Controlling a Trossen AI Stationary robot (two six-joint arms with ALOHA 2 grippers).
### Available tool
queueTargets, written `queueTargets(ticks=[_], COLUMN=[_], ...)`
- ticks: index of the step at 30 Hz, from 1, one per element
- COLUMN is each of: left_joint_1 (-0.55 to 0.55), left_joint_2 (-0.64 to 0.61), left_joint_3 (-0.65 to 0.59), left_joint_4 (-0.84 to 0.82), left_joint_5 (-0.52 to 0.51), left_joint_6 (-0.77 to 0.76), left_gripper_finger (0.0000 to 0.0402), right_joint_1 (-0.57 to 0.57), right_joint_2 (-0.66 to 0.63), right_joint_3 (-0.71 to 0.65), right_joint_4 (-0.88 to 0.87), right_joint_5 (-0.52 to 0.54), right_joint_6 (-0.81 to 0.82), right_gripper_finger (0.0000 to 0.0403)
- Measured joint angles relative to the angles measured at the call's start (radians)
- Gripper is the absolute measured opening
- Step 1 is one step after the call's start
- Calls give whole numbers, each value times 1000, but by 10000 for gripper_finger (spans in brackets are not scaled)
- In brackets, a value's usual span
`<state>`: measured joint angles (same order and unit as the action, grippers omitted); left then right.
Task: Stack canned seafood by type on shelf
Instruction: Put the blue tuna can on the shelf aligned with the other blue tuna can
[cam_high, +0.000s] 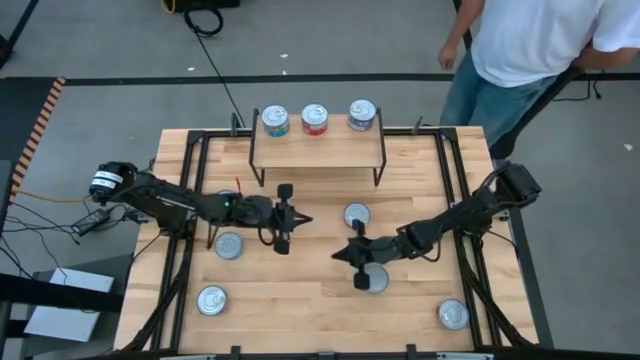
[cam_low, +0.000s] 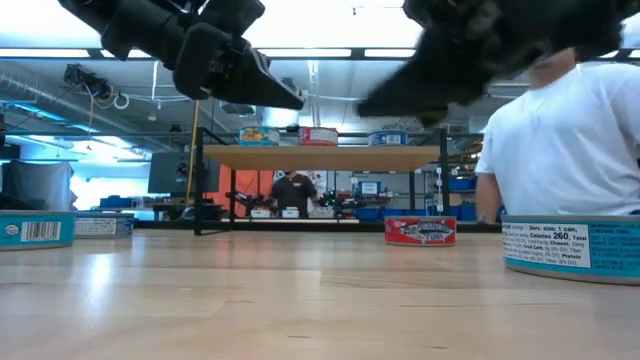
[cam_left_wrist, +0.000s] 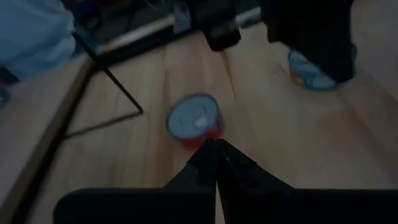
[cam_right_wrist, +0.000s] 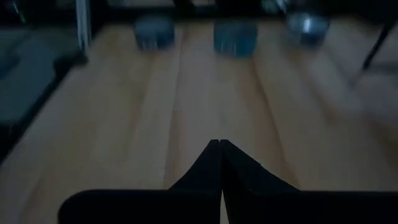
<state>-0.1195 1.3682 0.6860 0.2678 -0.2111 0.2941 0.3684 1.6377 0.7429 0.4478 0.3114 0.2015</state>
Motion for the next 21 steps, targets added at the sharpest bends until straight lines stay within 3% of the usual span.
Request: queueTargets(ticks=[4,11,21], left_joint_1=[-15,-87,-161], left_joint_2=[0,0,-1], left_joint_3=[49,107,116], left_joint_4=[-167,-477,-915], left_joint_5=[0,-119,-254], left_joint_6=[-49,-198,-590], left_gripper_finger=[7,7,7], right_joint_1=[-13,-8,81], right_joint_2=[63,49,-61], right_joint_3=[0,0,0], right_joint_4=[109,39,-120], right_joint_5=[-67,-69,5], right_joint_6=[-46,-22,-10], right_gripper_finger=[8,7,7])
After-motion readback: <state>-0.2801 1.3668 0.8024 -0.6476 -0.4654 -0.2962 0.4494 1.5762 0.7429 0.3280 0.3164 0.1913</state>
